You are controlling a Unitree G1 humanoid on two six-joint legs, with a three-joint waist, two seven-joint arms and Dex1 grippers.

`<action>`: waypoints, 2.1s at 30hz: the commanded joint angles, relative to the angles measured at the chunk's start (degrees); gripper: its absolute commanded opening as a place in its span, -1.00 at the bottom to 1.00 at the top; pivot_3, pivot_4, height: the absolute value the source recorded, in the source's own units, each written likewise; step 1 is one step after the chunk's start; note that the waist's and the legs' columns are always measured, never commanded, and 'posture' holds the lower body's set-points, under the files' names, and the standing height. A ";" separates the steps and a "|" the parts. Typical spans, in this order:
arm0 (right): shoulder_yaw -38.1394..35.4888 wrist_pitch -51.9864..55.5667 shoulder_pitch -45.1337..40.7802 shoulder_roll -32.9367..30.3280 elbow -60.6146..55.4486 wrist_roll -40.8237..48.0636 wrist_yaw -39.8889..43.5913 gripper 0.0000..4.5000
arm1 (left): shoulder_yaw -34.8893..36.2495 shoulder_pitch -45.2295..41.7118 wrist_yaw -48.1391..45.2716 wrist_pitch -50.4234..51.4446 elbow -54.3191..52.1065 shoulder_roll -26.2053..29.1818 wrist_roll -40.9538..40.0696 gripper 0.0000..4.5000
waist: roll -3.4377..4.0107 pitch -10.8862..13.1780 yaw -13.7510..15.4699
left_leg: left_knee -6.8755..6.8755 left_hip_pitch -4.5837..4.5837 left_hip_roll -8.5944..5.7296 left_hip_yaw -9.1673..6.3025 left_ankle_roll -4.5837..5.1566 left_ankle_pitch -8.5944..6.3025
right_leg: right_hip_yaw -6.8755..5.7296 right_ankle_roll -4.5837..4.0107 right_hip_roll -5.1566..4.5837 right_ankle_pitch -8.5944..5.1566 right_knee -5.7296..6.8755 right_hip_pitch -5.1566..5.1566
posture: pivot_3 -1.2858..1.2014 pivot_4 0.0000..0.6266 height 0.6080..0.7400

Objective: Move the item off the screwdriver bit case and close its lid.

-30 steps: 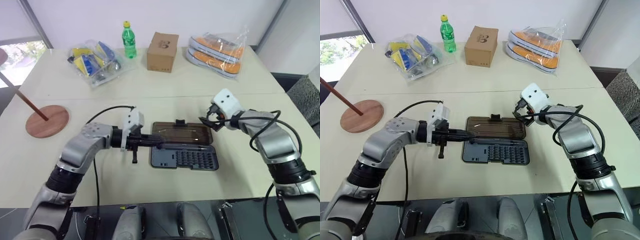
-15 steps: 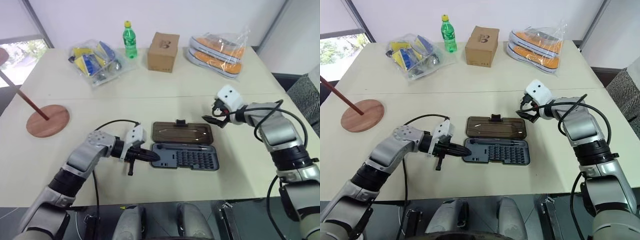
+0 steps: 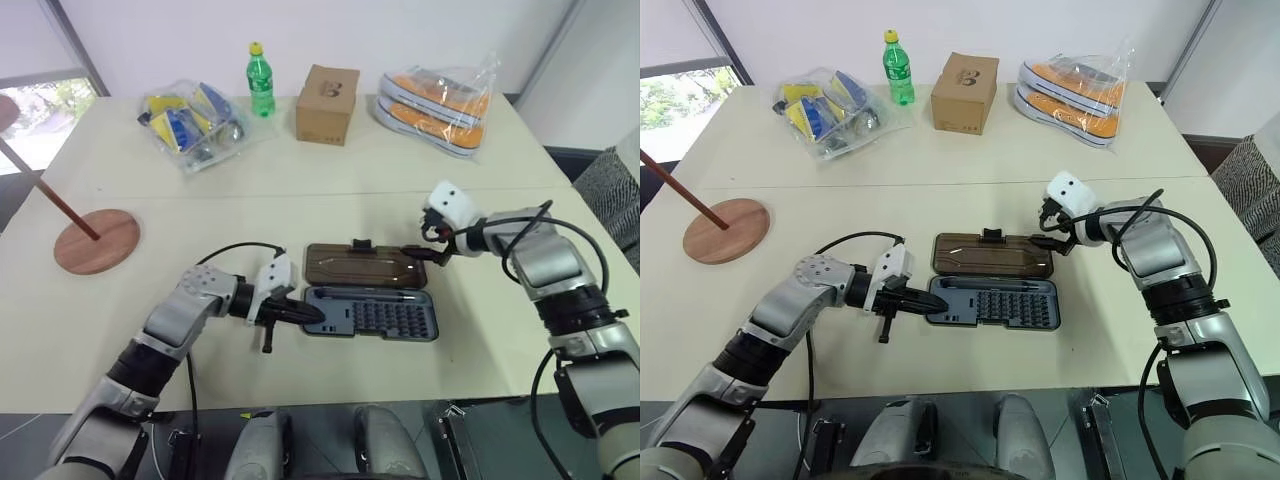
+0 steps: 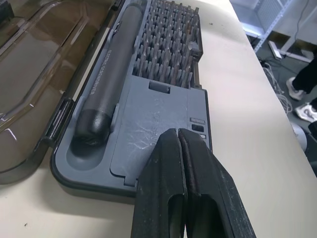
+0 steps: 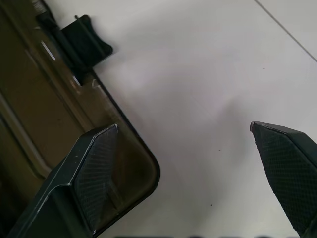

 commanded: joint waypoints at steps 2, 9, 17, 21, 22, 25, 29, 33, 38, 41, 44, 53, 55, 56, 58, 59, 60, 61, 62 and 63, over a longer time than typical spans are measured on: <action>0.12 -2.29 -1.04 0.25 0.61 -1.37 0.44 1.00 | 0.34 0.68 0.55 -0.72 -0.09 0.04 0.74 -0.98 | 0.00 0.00 0.00 | 0.04 0.00 0.00 0.00 0.00 0.00 | 0.00 0.00 0.00 0.00 0.02 0.00 | 0.03 -0.52 1.00; 0.24 -3.77 -0.74 1.04 2.19 -2.18 0.71 0.63 | 0.37 1.08 0.63 -0.72 -1.03 0.48 0.73 -1.00 | 0.00 0.00 -0.02 | 0.32 0.00 0.04 -0.01 0.04 -0.02 | 0.00 0.00 0.02 0.00 0.10 0.10 | 0.03 -0.52 1.00; 0.27 -5.11 -0.79 1.82 3.80 -2.94 0.73 -0.99 | 0.48 1.10 1.20 -0.60 -1.75 0.69 0.74 -1.00 | 0.01 0.00 -0.06 | 0.56 0.00 0.08 -0.03 0.09 -0.05 | -0.01 0.01 0.04 0.01 0.11 0.22 | 0.03 -0.52 1.00; 0.46 -5.43 -0.36 1.83 4.20 -3.33 1.32 -0.99 | 0.71 0.73 1.70 -0.50 -1.83 0.50 0.68 -1.00 | 0.01 0.00 -0.10 | 0.59 0.00 0.10 -0.06 0.09 -0.05 | -0.01 0.01 0.06 0.01 0.12 0.25 | 0.03 -0.52 1.00; 0.61 -5.41 -0.20 1.81 4.05 -3.35 1.63 -0.99 | 0.80 0.60 1.82 -0.46 -1.74 0.41 0.65 -1.00 | 0.01 0.00 -0.09 | 0.60 0.01 0.10 -0.06 0.09 -0.05 | -0.02 0.01 0.06 0.01 0.12 0.26 | 0.03 -0.52 1.00; 0.83 -5.00 0.38 1.79 3.02 -3.19 2.50 -0.99 | 0.94 0.54 2.05 -0.38 -1.76 0.34 0.59 -1.00 | 0.01 0.00 -0.06 | 0.61 0.01 0.10 -0.07 0.09 -0.05 | -0.02 0.01 0.06 0.01 0.12 0.27 | 0.03 -0.52 1.00; 0.99 -5.04 0.86 1.86 2.28 -3.44 2.97 -0.99 | 0.94 0.53 2.21 -0.67 -1.54 0.28 0.76 -1.00 | 0.01 0.00 -0.06 | 0.61 0.01 0.10 -0.09 0.09 -0.05 | -0.03 0.01 0.06 0.01 0.12 0.28 | 0.03 -0.52 1.00; 1.88 -6.22 1.14 1.96 2.69 -4.21 3.49 -0.99 | 0.95 0.32 2.45 -1.10 -1.11 0.15 1.04 -1.00 | 0.01 0.00 -0.07 | 0.61 0.01 0.10 -0.10 0.09 -0.05 | -0.04 0.01 0.06 0.01 0.12 0.28 | 0.03 -0.52 1.00; 2.46 -5.88 1.71 2.36 2.02 -4.41 4.64 -0.99 | 1.05 0.21 2.75 -1.33 -0.96 0.18 1.10 -1.00 | 0.01 0.00 -0.07 | 0.61 0.03 0.10 -0.11 0.09 -0.05 | -0.05 0.01 0.06 0.01 0.12 0.31 | 0.03 -0.52 1.00; 2.43 -6.26 2.28 1.92 -0.29 -5.31 4.20 -0.99 | 1.32 0.39 3.06 -1.51 -1.02 0.29 1.20 -1.00 | 0.01 0.00 -0.10 | 0.61 0.04 0.10 -0.14 0.09 -0.06 | -0.06 0.01 0.07 0.01 0.12 0.33 | 0.03 -0.52 1.00; 1.63 -6.90 3.09 0.57 -3.44 -6.75 2.96 -0.99 | 1.51 0.63 3.39 -1.42 -1.19 0.23 1.16 -1.00 | 0.01 0.00 -0.09 | 0.61 0.04 0.11 -0.14 0.09 -0.06 | -0.07 0.01 0.07 0.01 0.12 0.33 | 0.03 -0.52 1.00; -2.58 -2.23 8.96 -3.36 -18.50 -5.47 2.72 -0.99 | 1.07 0.75 3.87 -1.73 -0.80 -0.32 1.26 -1.00 | 0.01 0.00 -0.12 | 0.61 0.04 0.11 -0.16 0.10 -0.06 | -0.07 0.01 0.08 0.01 0.11 0.33 | 0.03 -0.52 1.00; -3.31 -3.29 9.73 -3.81 -20.47 -5.70 2.20 -0.99 | 0.95 0.51 3.83 -1.88 -0.45 -0.54 1.38 -1.00 | 0.01 0.00 -0.12 | 0.61 0.04 0.12 -0.16 0.10 -0.06 | -0.07 0.01 0.09 0.01 0.11 0.33 | 0.03 -0.52 1.00; -3.73 -3.65 9.97 -3.82 -21.27 -5.68 1.85 -0.99 | 0.92 0.42 3.78 -1.94 -0.34 -0.62 1.43 -1.00 | 0.01 0.00 -0.12 | 0.61 0.04 0.13 -0.16 0.10 -0.06 | -0.07 0.01 0.10 0.01 0.11 0.33 | 0.03 -0.52 1.00; -4.60 -5.24 10.56 -3.77 -22.75 -5.71 1.08 -0.99 | 0.86 0.31 3.67 -2.03 -0.19 -0.80 1.58 -1.00 | 0.01 0.00 -0.09 | 0.61 0.04 0.13 -0.16 0.10 -0.06 | -0.07 0.01 0.11 0.01 0.11 0.33 | 0.03 -0.52 1.00; -4.95 -6.28 10.92 -3.78 -23.37 -5.72 0.78 -0.99 | 0.86 0.29 3.61 -2.05 -0.15 -0.87 1.65 -1.00 | 0.01 0.00 -0.10 | 0.61 0.04 0.13 -0.16 0.10 -0.06 | -0.07 0.01 0.11 0.01 0.11 0.33 | 0.03 -0.52 1.00; -5.26 -7.46 11.46 -3.89 -24.11 -5.65 0.64 -0.99 | 0.85 0.27 3.55 -2.07 -0.13 -0.91 1.70 -1.00 | 0.01 0.00 -0.10 | 0.61 0.04 0.13 -0.16 0.10 -0.06 | -0.07 0.01 0.11 0.01 0.11 0.33 | 0.03 -0.52 1.00; -5.53 -8.79 12.16 -4.09 -25.06 -5.53 0.67 -0.99 | 0.86 0.25 3.52 -2.09 -0.09 -0.95 1.74 -1.00 | 0.01 0.00 -0.06 | 0.61 0.04 0.13 -0.16 0.10 -0.06 | -0.07 0.01 0.11 0.01 0.11 0.33 | 0.03 -0.52 1.00; -5.80 -10.40 12.99 -4.28 -26.15 -5.53 0.62 -0.99 | 0.88 0.23 3.47 -2.16 0.00 -0.98 1.78 -1.00 | 0.01 0.00 0.00 | 0.61 0.04 0.13 -0.16 0.10 -0.06 | -0.07 0.01 0.11 0.01 0.11 0.33 | 0.03 -0.52 1.00; -6.10 -11.55 13.82 -4.41 -27.22 -5.66 0.35 -0.99 | 0.88 0.21 3.41 -2.25 0.08 -0.99 1.84 -1.00 | 0.01 0.00 0.00 | 0.61 0.04 0.13 -0.16 0.10 -0.06 | -0.07 0.01 0.11 0.01 0.11 0.33 | 0.03 -0.52 1.00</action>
